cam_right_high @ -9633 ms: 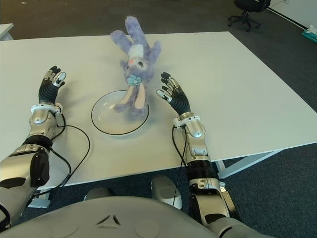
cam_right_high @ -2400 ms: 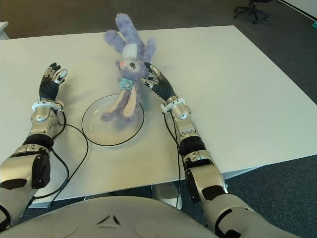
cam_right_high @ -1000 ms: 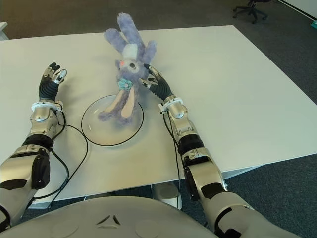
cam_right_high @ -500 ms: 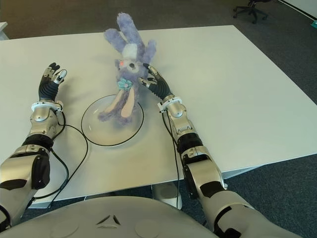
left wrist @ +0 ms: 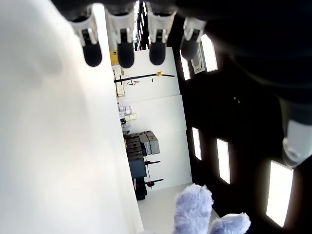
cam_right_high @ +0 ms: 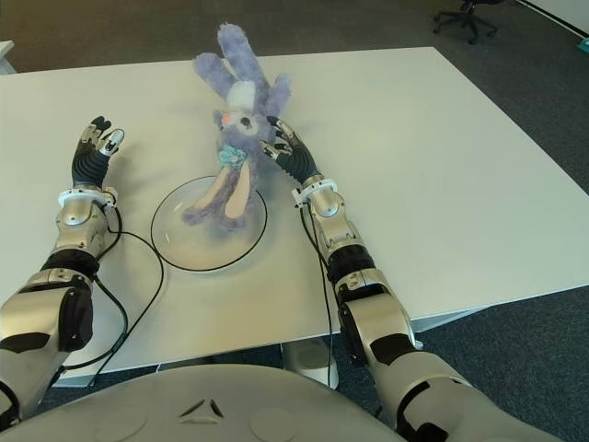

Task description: Put the doll into the plate.

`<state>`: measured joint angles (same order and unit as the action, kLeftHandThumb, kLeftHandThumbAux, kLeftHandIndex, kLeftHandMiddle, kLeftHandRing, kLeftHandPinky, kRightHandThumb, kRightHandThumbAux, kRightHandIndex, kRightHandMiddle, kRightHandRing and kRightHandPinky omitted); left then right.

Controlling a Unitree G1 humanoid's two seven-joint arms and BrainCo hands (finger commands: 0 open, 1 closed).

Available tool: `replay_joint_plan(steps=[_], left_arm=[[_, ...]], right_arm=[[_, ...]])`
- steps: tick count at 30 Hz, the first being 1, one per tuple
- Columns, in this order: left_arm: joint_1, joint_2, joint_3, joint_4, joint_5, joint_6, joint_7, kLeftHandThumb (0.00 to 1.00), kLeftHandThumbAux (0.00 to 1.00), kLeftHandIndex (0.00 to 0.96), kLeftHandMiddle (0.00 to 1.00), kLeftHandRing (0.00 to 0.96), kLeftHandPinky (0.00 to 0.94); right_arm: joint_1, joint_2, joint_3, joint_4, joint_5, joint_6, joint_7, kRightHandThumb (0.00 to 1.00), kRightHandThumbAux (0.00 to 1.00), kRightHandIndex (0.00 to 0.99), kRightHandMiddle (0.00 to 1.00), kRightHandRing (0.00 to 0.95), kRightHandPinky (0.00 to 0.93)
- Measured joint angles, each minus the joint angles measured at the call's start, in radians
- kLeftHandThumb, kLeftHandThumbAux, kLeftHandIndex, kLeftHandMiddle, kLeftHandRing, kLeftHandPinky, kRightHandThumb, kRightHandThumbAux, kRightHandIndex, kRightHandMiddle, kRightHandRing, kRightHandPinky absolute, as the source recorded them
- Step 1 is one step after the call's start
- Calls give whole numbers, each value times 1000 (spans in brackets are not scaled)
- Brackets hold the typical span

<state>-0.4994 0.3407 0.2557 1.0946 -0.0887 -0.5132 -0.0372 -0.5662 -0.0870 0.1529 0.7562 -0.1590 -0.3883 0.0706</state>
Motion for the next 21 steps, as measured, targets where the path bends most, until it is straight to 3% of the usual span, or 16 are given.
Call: replay_joint_plan(steps=[21], left_arm=[[-3, 0, 1, 5, -3, 0, 0, 0, 478, 9, 83, 89, 98]], right_arm=[[-49, 21, -3, 89, -8, -5, -40, 529, 480, 76, 74, 107, 177]])
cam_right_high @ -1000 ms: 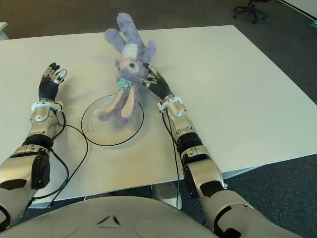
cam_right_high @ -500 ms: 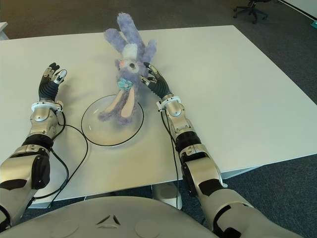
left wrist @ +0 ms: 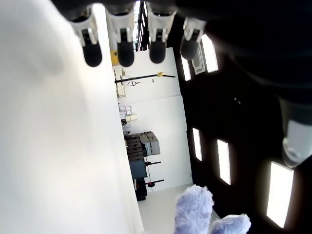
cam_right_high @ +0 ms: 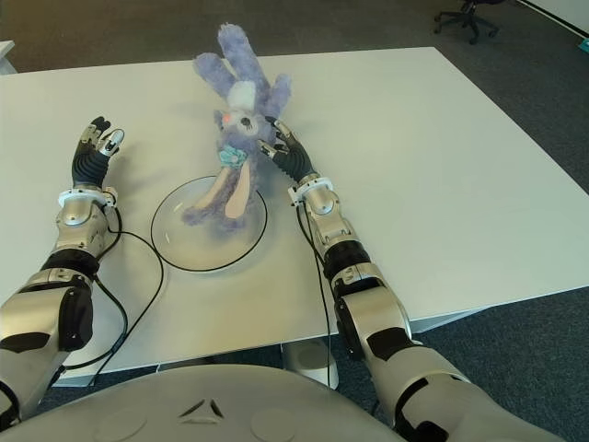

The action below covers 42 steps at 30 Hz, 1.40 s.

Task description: Put the doll into the plate.

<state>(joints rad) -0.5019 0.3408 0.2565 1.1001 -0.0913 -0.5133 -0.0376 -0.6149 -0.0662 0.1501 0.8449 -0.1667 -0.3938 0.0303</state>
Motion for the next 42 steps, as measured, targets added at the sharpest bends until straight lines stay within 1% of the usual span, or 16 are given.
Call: replay_joint_plan(steps=[3, 8, 15, 18, 23, 32, 42], left_arm=[[-1, 0, 0, 1, -3, 0, 0, 0, 476, 6, 83, 90, 101], [-3, 0, 0, 4, -7, 0, -1, 0, 469, 4, 83, 89, 101], [-5, 0, 0, 7, -7, 0, -14, 0, 470, 4, 84, 90, 102], [-7, 0, 1, 10, -8, 0, -17, 0, 471, 4, 85, 92, 117], [-8, 0, 3, 12, -9, -2, -22, 0, 476, 6, 87, 96, 109], [-8, 0, 3, 12, -9, -2, -22, 0, 481, 6, 88, 94, 105], [-9, 0, 5, 14, -15, -3, -27, 0, 485, 0, 80, 90, 103]], right_arm=[[-10, 8, -4, 20, 1, -13, -12, 520, 476, 75, 75, 104, 163], [-25, 17, -11, 48, 3, -28, -23, 509, 467, 74, 79, 104, 165], [-48, 30, -20, 91, 6, -33, -36, 516, 477, 74, 84, 106, 173], [-55, 35, -22, 102, 7, -35, -39, 513, 471, 74, 83, 108, 172], [-64, 41, -23, 120, 6, -36, -50, 504, 457, 74, 81, 107, 171], [-80, 48, -20, 149, 2, -45, -69, 502, 451, 82, 87, 115, 190], [-96, 52, -14, 178, -6, -49, -93, 492, 457, 99, 88, 140, 236]])
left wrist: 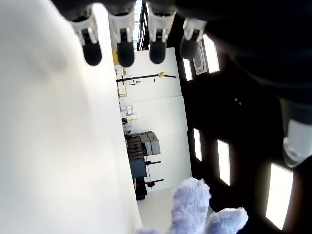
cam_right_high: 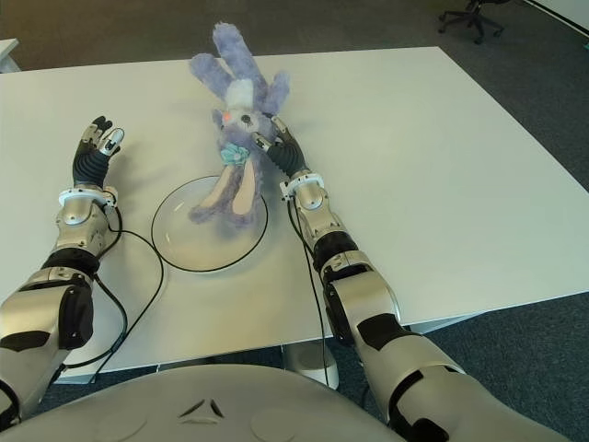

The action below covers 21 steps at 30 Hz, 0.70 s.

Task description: Put the doll into the plate.

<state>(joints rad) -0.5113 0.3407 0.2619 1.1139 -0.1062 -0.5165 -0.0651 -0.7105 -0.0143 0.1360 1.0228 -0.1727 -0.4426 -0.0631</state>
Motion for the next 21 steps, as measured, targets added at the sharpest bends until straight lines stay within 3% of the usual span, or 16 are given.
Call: replay_joint_plan(steps=[14, 21], left_arm=[[-13, 0, 1, 21, -3, -10, -8, 0, 482, 0, 73, 85, 103], [-18, 0, 1, 27, -3, -13, -8, 0, 474, 0, 79, 91, 116]], right_arm=[[-16, 17, -2, 28, -6, 0, -20, 584, 475, 124, 98, 142, 234], [-24, 28, -8, 37, -4, 0, -28, 648, 479, 145, 112, 131, 187]])
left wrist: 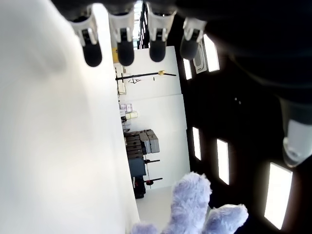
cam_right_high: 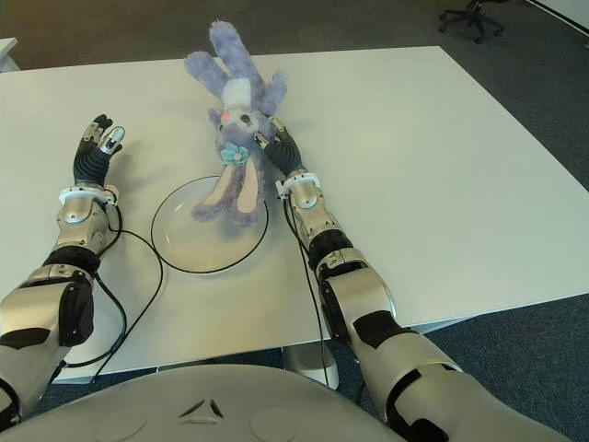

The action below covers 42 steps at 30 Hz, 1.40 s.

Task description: Put the doll into the plate.

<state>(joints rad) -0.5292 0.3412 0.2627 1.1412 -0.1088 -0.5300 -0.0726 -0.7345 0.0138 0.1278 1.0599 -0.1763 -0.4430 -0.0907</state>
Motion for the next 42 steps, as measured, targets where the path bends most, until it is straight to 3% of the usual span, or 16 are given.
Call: replay_joint_plan(steps=[25, 34, 42], left_arm=[[-6, 2, 1, 3, 0, -1, 0, 0, 476, 0, 82, 92, 109], [-8, 2, 1, 6, 0, -1, 0, 0, 475, 3, 84, 95, 110], [-10, 2, 1, 6, 0, -1, 0, 0, 474, 8, 87, 95, 107]], right_arm=[[-40, 16, 8, 41, -16, 0, -49, 678, 457, 167, 148, 156, 206], [-58, 17, 21, 52, -38, 0, -91, 708, 457, 223, 220, 229, 281], [-64, 15, 29, 60, -59, 0, -114, 789, 452, 303, 344, 362, 387]])
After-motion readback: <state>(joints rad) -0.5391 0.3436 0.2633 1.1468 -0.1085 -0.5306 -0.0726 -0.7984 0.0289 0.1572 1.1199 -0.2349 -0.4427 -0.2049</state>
